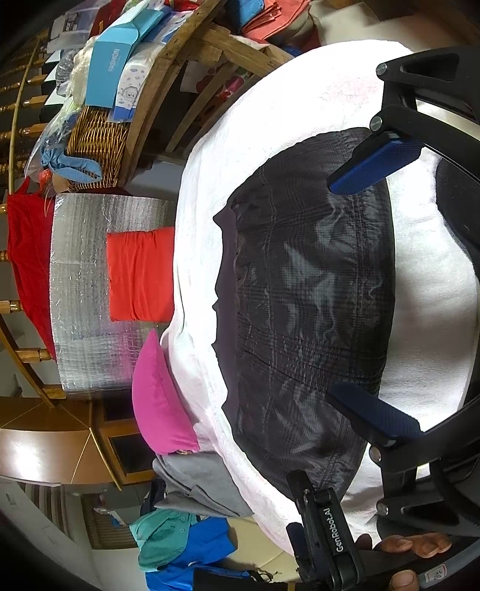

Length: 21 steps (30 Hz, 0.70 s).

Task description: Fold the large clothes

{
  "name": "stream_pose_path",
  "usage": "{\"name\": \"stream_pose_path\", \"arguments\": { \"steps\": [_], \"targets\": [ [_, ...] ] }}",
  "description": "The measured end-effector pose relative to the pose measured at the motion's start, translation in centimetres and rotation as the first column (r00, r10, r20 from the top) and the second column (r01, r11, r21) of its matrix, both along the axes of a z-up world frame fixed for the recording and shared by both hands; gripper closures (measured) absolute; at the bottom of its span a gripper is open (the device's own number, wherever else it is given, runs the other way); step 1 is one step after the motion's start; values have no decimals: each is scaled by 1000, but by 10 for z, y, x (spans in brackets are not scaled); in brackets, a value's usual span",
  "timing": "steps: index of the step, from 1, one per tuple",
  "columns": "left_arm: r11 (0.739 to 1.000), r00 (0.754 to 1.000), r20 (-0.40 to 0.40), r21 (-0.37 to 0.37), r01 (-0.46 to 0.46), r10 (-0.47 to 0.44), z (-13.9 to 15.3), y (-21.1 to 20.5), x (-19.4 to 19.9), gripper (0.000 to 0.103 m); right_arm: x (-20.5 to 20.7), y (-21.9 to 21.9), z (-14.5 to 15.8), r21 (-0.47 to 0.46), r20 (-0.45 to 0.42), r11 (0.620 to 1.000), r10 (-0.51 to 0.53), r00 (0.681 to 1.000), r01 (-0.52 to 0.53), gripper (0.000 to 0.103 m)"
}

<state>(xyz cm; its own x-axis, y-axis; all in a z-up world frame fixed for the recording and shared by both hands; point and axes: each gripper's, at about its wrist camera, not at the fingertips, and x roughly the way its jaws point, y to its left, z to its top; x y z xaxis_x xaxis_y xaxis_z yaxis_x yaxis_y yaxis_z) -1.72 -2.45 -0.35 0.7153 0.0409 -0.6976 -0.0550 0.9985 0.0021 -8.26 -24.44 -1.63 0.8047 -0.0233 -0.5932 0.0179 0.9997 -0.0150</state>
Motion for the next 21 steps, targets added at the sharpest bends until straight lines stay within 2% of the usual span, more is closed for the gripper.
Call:
{"name": "stream_pose_path", "arguments": {
  "steps": [12,21],
  "targets": [
    [1000,1000,10,0,-6,6,9,-3,-1,6,7,-1,4,-12,4,1000,-3,1000,3,0],
    [999,999,10,-5,42,-42,11,-9,-2,6,6,0,5,-18,3,1000,-3,1000,3,0]
  ]
}}
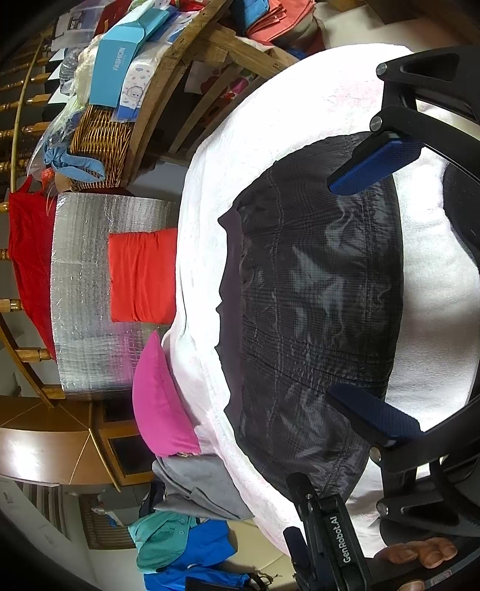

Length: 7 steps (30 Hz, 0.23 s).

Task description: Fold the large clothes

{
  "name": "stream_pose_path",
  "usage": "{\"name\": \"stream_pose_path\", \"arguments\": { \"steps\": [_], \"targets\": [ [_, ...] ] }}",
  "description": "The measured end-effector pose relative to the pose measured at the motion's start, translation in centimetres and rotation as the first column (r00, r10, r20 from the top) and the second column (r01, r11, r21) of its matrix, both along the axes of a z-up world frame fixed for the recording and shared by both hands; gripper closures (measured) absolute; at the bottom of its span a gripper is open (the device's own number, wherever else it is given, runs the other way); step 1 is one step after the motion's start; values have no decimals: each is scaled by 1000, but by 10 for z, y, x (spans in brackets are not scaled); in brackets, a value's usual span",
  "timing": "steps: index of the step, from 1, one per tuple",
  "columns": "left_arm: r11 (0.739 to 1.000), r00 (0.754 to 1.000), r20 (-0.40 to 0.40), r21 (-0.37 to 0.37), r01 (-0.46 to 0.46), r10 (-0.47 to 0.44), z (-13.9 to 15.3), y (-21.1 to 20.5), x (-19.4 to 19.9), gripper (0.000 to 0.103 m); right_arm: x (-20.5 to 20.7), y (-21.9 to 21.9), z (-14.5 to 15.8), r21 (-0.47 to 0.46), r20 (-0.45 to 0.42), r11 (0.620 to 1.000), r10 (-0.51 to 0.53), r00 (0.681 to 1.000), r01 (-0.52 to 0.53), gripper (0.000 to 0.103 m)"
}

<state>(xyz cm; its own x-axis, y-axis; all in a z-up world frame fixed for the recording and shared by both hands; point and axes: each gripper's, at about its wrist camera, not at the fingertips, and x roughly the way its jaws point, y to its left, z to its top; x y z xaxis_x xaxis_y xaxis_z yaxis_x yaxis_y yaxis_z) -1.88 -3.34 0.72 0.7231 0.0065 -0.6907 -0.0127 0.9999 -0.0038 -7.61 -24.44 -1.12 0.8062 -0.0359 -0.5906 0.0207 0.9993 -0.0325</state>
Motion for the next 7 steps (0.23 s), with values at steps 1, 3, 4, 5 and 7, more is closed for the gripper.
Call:
{"name": "stream_pose_path", "arguments": {
  "steps": [1,3,4,5,7],
  "targets": [
    [1000,1000,2,2,5,-5,0,-1,0,6,0,0,0,1,-1,1000,0,1000,0,0],
    [1000,1000,8,7,18,-18,2,-2,0,6,0,-1,0,0,-3,1000,0,1000,0,0],
    [1000,1000,10,10,19,-19,2,-3,-1,6,0,-1,1,-1,-3,1000,-1,1000,1,0],
    [1000,1000,13,13,22,-22,3,-3,-1,6,0,-2,1,0,-2,1000,0,1000,0,0],
    [1000,1000,10,8,29,-29,3,-4,0,6,1,-2,2,-1,-1,1000,0,1000,0,0]
  ]
}}
